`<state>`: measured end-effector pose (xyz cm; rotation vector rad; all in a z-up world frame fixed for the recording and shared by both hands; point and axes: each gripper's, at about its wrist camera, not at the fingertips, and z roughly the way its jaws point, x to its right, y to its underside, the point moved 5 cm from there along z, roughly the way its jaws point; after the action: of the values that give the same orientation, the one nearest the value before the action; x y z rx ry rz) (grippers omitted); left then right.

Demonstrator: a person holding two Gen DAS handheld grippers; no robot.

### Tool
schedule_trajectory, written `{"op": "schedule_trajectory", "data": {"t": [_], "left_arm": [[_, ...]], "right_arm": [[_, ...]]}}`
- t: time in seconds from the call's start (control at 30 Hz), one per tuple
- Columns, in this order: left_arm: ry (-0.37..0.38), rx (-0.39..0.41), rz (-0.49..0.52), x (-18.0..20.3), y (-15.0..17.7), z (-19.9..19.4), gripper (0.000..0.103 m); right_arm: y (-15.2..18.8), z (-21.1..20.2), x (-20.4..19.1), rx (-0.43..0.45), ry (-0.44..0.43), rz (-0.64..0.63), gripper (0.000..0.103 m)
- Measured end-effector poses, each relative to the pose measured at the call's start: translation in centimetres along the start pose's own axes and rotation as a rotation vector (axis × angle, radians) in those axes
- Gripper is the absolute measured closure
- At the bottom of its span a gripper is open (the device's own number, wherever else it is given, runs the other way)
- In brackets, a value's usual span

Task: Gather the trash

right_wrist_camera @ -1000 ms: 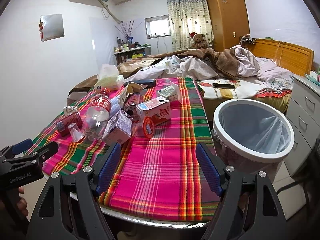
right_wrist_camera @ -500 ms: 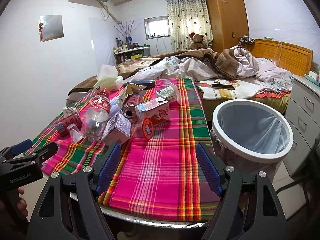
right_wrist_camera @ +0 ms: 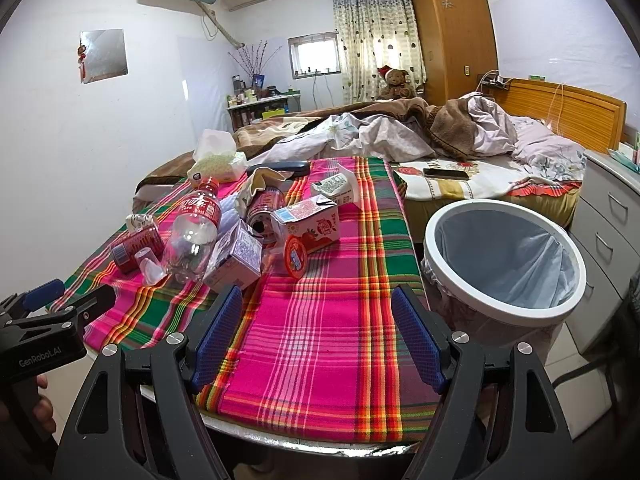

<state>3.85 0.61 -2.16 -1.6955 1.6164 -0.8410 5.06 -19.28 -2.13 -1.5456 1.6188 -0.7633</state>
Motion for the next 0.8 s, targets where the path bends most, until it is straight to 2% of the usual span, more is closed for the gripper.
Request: {"op": "schedule_trajectory", "data": {"t": [0.8], "left_arm": [[-0.002, 0.000, -0.003, -0.31, 0.00, 0.12, 0.000]], "right_arm": [[0.02, 0.01, 0.02, 0.000, 0.001, -0.002, 0.024]]}}
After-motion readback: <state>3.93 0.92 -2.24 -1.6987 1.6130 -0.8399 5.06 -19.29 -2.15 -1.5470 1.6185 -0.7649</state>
